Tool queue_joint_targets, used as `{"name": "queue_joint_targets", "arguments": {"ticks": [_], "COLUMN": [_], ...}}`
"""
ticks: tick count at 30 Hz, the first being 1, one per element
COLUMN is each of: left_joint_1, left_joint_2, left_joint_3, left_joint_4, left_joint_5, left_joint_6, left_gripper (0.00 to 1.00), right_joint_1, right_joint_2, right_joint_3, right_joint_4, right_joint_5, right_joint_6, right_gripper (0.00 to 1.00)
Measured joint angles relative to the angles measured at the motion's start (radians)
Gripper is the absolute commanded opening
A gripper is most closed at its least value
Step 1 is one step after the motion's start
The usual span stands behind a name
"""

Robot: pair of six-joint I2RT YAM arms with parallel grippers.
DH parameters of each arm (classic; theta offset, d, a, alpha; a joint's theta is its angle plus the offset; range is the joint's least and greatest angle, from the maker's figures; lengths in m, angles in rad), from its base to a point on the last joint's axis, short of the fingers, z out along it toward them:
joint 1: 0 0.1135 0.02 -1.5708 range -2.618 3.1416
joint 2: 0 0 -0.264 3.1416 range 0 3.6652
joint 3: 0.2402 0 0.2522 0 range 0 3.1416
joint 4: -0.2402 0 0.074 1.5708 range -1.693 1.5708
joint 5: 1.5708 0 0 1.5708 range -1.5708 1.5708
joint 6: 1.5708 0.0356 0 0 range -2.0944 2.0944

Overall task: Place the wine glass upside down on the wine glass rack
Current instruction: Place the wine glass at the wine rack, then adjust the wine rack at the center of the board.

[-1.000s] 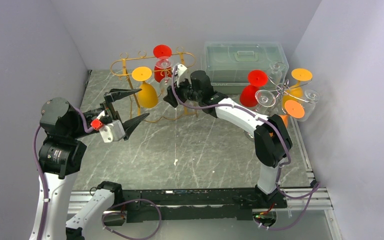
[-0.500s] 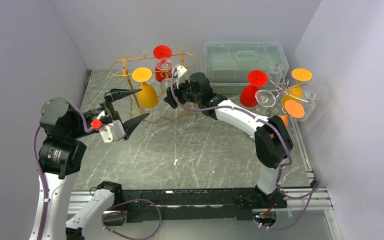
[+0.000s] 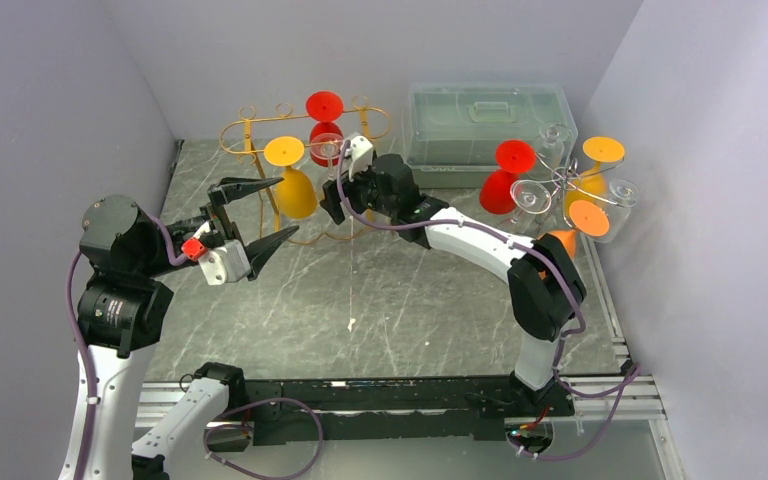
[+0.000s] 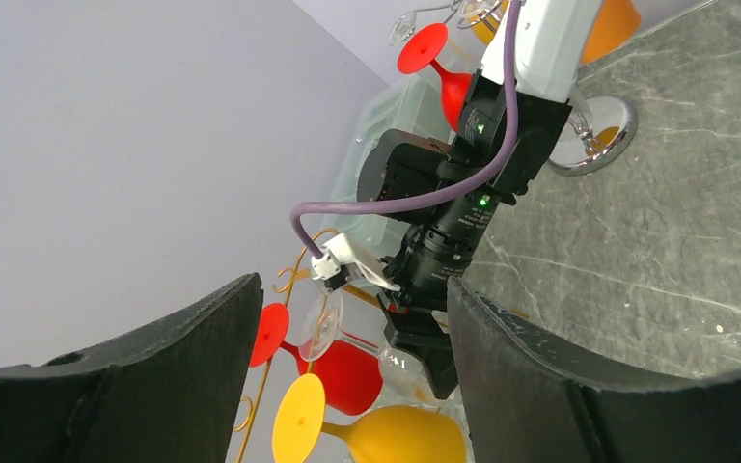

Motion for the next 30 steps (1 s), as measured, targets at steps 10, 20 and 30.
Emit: {"name": "queue_joint_targets", "arguments": {"ticks": [10, 20, 30], "left_joint_1": [0.000, 0.000, 0.000], "left_joint_2": [0.000, 0.000, 0.000], "left_joint_3": [0.000, 0.000, 0.000], "left_joint_4": [0.000, 0.000, 0.000], "left_joint_5": [0.000, 0.000, 0.000], "left_joint_6": [0.000, 0.000, 0.000], "left_gripper": [0.75, 0.75, 0.75], "right_joint_1": [0.022, 0.090, 0.194], "right_joint_2": [-0.066, -0.288, -0.584], "right_joint_3": [-0.039, -0.134, -0.501], "right_joint_4": [-0.082, -0.303, -0.420], "right_joint_5": [0.055, 0.115, 0.290], "right_joint_6": [0.013, 0.072, 0.281], "right_gripper": [1.00, 1.00, 0.15]}}
